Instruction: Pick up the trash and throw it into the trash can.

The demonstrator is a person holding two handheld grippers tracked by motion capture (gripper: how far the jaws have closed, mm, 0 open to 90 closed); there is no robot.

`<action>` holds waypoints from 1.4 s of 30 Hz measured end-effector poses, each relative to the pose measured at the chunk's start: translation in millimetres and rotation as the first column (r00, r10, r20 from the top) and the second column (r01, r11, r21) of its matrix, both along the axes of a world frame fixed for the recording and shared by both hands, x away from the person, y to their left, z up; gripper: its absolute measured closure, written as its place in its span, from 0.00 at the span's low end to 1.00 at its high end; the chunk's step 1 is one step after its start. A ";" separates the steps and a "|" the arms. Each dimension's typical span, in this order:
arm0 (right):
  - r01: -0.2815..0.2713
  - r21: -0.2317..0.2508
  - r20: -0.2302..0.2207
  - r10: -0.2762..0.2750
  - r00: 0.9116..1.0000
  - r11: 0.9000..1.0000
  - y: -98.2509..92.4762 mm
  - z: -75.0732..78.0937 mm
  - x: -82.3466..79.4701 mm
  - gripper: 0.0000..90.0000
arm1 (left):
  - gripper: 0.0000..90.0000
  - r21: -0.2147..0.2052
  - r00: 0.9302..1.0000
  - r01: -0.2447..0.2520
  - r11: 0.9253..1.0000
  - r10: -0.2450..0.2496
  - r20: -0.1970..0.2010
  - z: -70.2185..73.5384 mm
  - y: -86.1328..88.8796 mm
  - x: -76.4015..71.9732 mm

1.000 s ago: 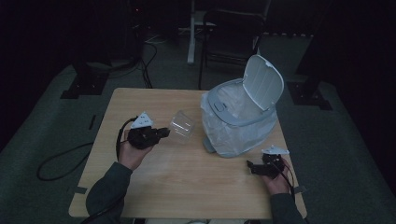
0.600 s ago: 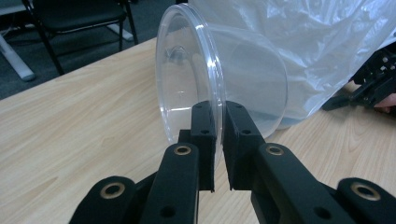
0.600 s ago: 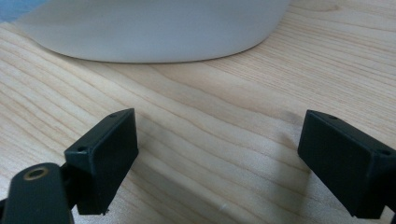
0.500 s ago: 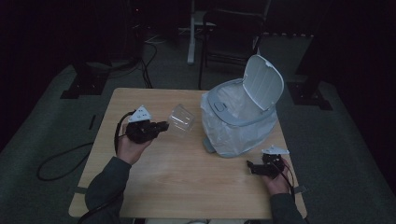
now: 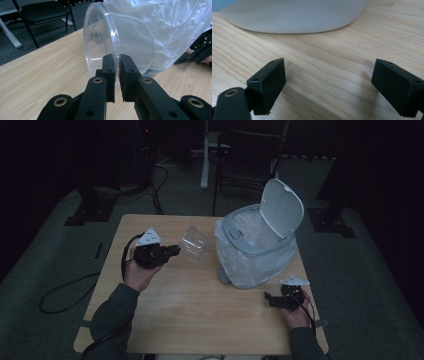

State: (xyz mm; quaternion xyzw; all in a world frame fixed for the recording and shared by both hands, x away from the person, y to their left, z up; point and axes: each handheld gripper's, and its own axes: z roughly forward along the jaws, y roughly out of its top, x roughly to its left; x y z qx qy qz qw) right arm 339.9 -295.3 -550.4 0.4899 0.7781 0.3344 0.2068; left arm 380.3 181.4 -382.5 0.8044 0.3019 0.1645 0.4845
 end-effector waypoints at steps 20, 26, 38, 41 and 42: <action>0.001 0.002 -0.001 -0.001 1.000 1.000 0.1 0.0 0.0 0.13 | 0.94 0.003 0.999 0.000 1.000 0.000 0.043 25.6 -3.9 8.7; 0.000 0.002 0.000 0.000 1.000 1.000 0.1 0.0 0.0 0.13 | 0.94 -0.006 0.998 -0.004 1.000 0.004 0.064 38.6 -5.1 12.8; 0.001 0.002 0.000 -0.001 1.000 1.000 0.1 0.0 0.0 0.13 | 0.94 -0.025 0.992 0.000 1.000 0.003 0.128 78.5 -12.9 23.0; 0.001 0.002 0.000 -0.001 1.000 1.000 0.1 0.0 0.0 0.13 | 0.94 -0.025 0.990 0.002 1.000 0.001 0.141 87.7 -16.8 25.8; 0.001 0.002 0.000 -0.001 1.000 1.000 0.1 0.0 0.0 0.13 | 0.94 -0.029 0.990 0.004 1.000 0.000 0.143 90.6 -18.2 26.8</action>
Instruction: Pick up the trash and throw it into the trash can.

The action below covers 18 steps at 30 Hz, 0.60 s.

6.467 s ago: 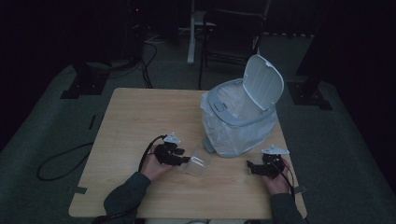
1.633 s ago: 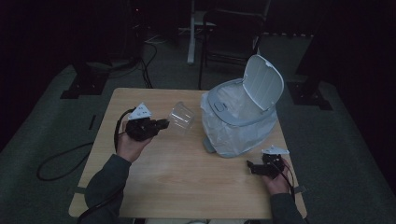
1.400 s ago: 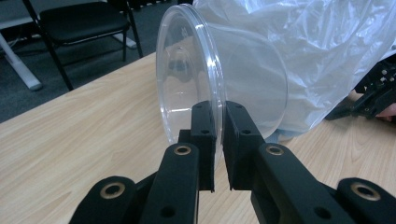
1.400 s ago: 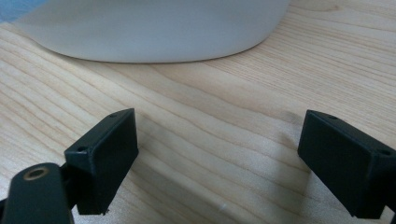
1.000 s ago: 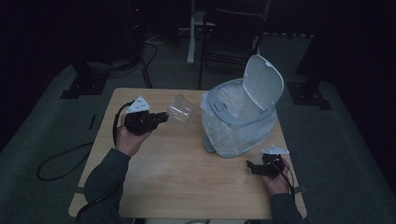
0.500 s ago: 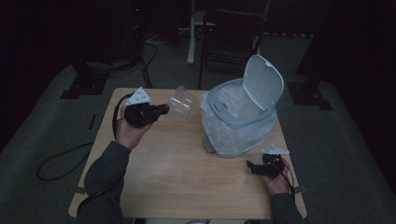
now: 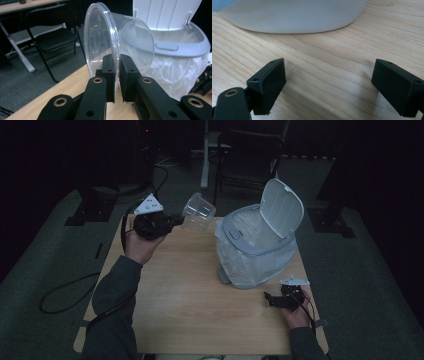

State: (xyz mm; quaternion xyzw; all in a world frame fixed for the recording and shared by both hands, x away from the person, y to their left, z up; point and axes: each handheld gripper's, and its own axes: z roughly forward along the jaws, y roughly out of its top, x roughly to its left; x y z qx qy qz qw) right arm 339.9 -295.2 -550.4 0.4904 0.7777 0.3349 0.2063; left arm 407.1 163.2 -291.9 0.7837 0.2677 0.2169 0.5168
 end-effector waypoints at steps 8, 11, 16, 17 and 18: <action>0.000 0.000 0.000 0.000 1.000 1.000 0.0 0.0 0.0 0.13 | 0.94 -0.016 1.000 0.024 1.000 -0.024 0.018 16.9 -13.2 4.8; 0.000 -0.001 -0.001 0.000 1.000 1.000 0.0 0.1 0.0 0.13 | 0.94 -0.012 0.999 0.039 0.999 -0.038 0.022 21.9 -21.3 6.4; -0.001 0.000 0.000 0.001 1.000 1.000 -0.1 0.1 0.0 0.13 | 0.94 -0.019 0.998 0.062 0.998 -0.062 0.022 29.7 -35.2 9.7; 0.000 0.000 0.000 0.000 1.000 1.000 -0.1 0.0 0.0 0.13 | 0.94 -0.020 0.997 0.069 0.997 -0.068 0.022 31.2 -38.3 10.4; -0.001 0.000 0.000 0.001 1.000 1.000 -0.1 0.1 0.0 0.13 | 0.94 -0.021 0.997 0.077 0.997 -0.077 0.021 32.6 -41.8 11.1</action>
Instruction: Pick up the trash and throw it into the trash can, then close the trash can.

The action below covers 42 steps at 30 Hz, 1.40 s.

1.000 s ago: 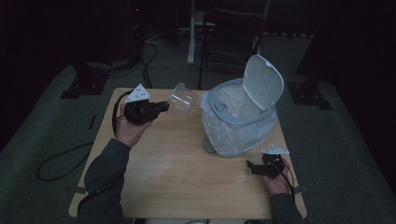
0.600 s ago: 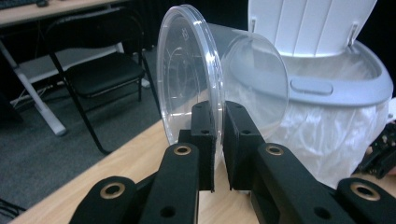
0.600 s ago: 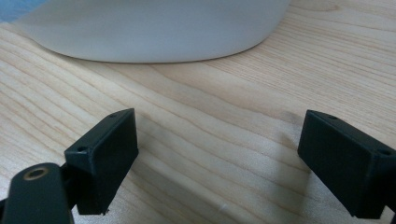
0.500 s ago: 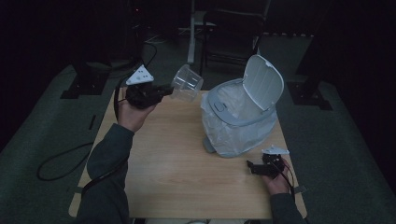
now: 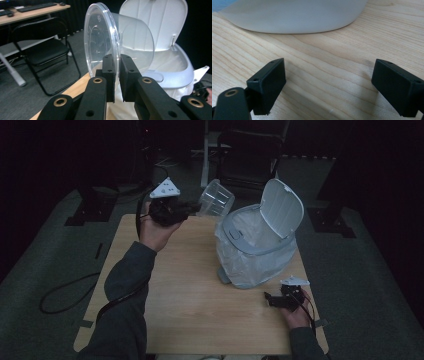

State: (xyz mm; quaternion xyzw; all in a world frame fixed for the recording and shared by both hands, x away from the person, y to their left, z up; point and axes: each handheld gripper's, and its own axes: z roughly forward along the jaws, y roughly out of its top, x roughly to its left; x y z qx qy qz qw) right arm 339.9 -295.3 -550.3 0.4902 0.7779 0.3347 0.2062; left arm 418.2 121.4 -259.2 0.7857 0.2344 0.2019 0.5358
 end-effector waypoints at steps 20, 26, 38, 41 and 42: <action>-0.001 0.000 -0.001 0.001 1.000 1.000 0.0 0.0 0.2 0.13 | 0.84 -0.012 0.974 0.188 0.982 -0.188 -0.128 -4.8 -112.4 26.3; -0.003 -0.001 0.000 0.003 1.000 1.000 -0.3 0.0 0.5 0.13 | 0.76 -0.017 0.981 0.150 0.989 -0.151 -0.121 -4.1 -104.2 29.7; -0.003 -0.002 0.000 0.003 1.000 1.000 -0.2 0.0 0.5 0.13 | 0.68 -0.035 0.984 0.130 0.991 -0.134 -0.114 1.2 -96.0 29.9; -0.003 -0.002 0.000 0.003 1.000 1.000 -0.3 0.0 0.5 0.13 | 0.65 -0.054 0.984 0.129 0.990 -0.135 -0.115 4.3 -98.4 31.4; -0.003 -0.002 0.000 0.003 1.000 1.000 -0.3 0.0 0.5 0.13 | 0.64 -0.056 0.984 0.128 0.990 -0.134 -0.115 5.8 -99.8 32.1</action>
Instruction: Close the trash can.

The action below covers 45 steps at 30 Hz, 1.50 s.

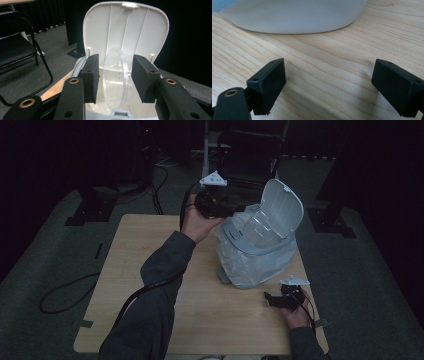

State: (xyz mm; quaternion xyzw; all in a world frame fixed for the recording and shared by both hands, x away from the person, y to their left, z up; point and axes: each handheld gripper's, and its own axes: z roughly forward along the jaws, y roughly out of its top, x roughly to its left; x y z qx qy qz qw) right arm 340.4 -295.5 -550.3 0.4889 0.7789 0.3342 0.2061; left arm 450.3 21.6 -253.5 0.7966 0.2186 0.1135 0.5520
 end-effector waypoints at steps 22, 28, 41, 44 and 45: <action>0.001 -0.001 0.001 -0.001 1.000 1.000 0.0 0.0 0.5 0.13 | 0.40 -0.040 0.997 -0.081 0.996 0.082 0.016 46.8 -99.9 34.2; 0.002 0.001 -0.001 -0.002 1.000 1.000 0.1 0.0 0.6 0.13 | 0.38 -0.013 0.994 -0.109 0.994 0.109 0.013 43.5 -128.4 36.5; 0.003 0.001 -0.001 -0.003 1.000 1.000 0.3 0.0 1.1 0.13 | 0.40 0.058 0.986 -0.154 0.986 0.150 0.076 32.3 -117.6 17.6; 0.004 0.002 -0.002 -0.004 1.000 1.000 0.4 0.1 1.0 0.13 | 0.44 0.043 0.986 -0.162 0.986 0.159 0.052 24.2 -99.6 12.2; 0.004 0.002 -0.002 -0.004 1.000 1.000 0.4 0.1 1.0 0.13 | 0.45 0.043 0.986 -0.162 0.986 0.159 0.052 24.2 -99.6 12.2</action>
